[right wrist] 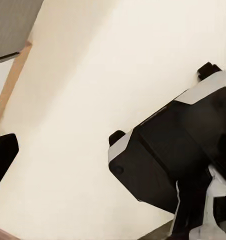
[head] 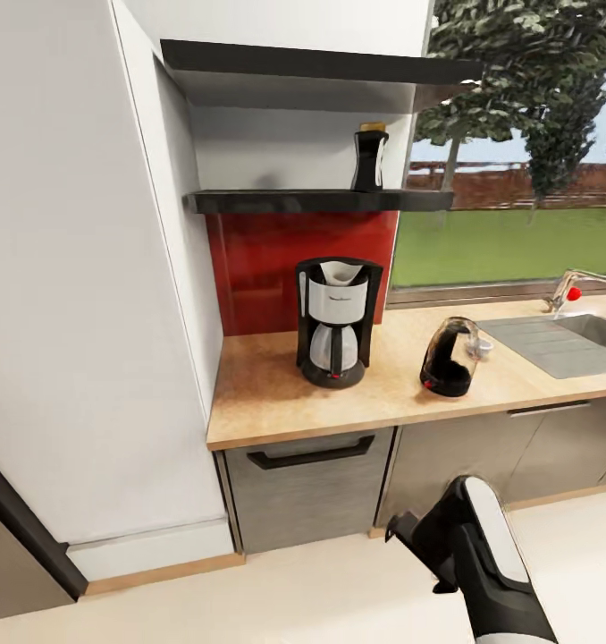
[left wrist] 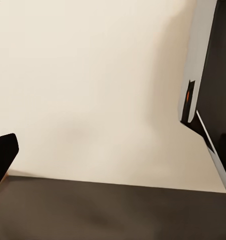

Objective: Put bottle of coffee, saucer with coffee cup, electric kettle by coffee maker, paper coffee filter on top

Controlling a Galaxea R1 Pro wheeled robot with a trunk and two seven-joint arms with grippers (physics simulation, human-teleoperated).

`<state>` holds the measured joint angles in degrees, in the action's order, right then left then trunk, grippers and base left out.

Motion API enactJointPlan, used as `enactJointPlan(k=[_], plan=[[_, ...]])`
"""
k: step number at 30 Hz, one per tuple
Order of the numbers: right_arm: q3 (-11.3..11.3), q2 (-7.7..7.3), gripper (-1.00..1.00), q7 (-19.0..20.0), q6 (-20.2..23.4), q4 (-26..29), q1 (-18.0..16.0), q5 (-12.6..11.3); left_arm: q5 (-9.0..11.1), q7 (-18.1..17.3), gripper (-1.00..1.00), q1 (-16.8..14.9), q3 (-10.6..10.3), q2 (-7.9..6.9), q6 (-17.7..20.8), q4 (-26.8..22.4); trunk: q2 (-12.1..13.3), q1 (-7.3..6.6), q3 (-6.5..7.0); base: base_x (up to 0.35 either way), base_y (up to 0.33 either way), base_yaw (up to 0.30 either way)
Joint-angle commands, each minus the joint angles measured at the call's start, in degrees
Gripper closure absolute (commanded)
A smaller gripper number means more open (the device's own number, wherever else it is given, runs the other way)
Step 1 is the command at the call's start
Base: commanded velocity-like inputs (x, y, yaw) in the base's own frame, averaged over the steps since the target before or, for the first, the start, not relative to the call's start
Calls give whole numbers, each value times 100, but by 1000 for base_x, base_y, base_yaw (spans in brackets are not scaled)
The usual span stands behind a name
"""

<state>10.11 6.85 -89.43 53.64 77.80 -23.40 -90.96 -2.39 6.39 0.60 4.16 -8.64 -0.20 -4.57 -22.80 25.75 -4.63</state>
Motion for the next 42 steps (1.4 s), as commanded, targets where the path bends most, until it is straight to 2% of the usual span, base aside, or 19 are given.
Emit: enactJointPlan(k=[1,4,7,9,10,12,13,15,16,18,19,20,21,22,25,28,31,36,42], plan=[[12,-1,-100,-57,126,-46,69,-54,-25,6,-100,2,43,2,-5,-12,-12,4,-10,-1,-1,0],[10,-43,-100,-57,327,-479,292,1,-19,10,-100,2,48,5,-23,-25,-12,4,-10,0,0,0],[4,-291,-100,23,395,-1174,375,201,-12,15,-100,2,55,7,-40,-41,-12,4,-10,0,0,0],[-42,-626,-100,833,419,-1791,403,562,-5,18,-100,-1,59,9,-46,-53,-12,4,-10,0,0,0],[-79,-711,-100,1117,422,-1953,407,700,-4,18,-100,-2,61,10,-47,-55,-12,4,-10,0,0,0],[-434,-1022,-100,2491,427,-2623,417,1547,-1,19,-100,-5,65,10,-52,-63,-12,4,-10,0,0,0],[-577,-1084,-100,2875,424,-2793,418,1836,0,20,-100,-5,65,11,-53,-64,-12,4,-10,0,0,0],[-1331,-1239,-100,4483,307,-3458,422,3225,2,21,-100,-6,68,11,-58,-68,-12,4,-10,0,0,0],[-1544,-1257,-100,4881,214,-3619,422,3609,4,21,-100,-6,70,11,-63,-68,-12,4,-10,0,0,0],[-2311,-1288,-100,6311,-563,-4258,423,5087,8,22,-100,-7,77,11,-100,-65,-12,4,-10,0,0,0],[-2448,-1291,-100,6616,-837,-4423,423,5412,8,24,-100,-7,80,11,-114,-65,-12,4,-10,0,0,0],[-2649,-1289,-100,7138,-1429,-4768,424,5963,9,26,-100,-7,85,11,-154,-63,-12,4,-10,0,0,0],[-2777,-1274,-100,7524,-2028,-5139,422,6367,9,27,-100,-7,91,11,-207,-63,-12,4,-10,0,0,0],[-2860,-1233,-100,7775,-2607,-5530,423,6636,10,26,-100,-7,99,11,-268,-59,-12,4,-10,0,0,0],[-2945,-1142,-100,8105,-4099,-6502,423,6982,10,28,-100,-7,108,11,-405,-54,-12,4,-10,0,0,0],[-2970,-1121,-100,8184,-5003,-6887,422,7059,20,29,-100,-7,110,13,-449,-53,-12,4,-10,0,0,0],[-2985,-1121,-100,8225,-5548,-7027,423,7088,25,26,-100,-7,111,21,-499,-53,-12,4,-10,0,0,0],[-2989,-1111,-100,8254,-5822,-7075,422,7102,22,27,-100,-7,111,77,-666,-53,-12,4,-10,0,0,0],[-2981,-1107,-100,8285,-5860,-7062,421,7093,50,29,-100,-7,110,89,-719,-56,-12,4,-10,0,0,0]])
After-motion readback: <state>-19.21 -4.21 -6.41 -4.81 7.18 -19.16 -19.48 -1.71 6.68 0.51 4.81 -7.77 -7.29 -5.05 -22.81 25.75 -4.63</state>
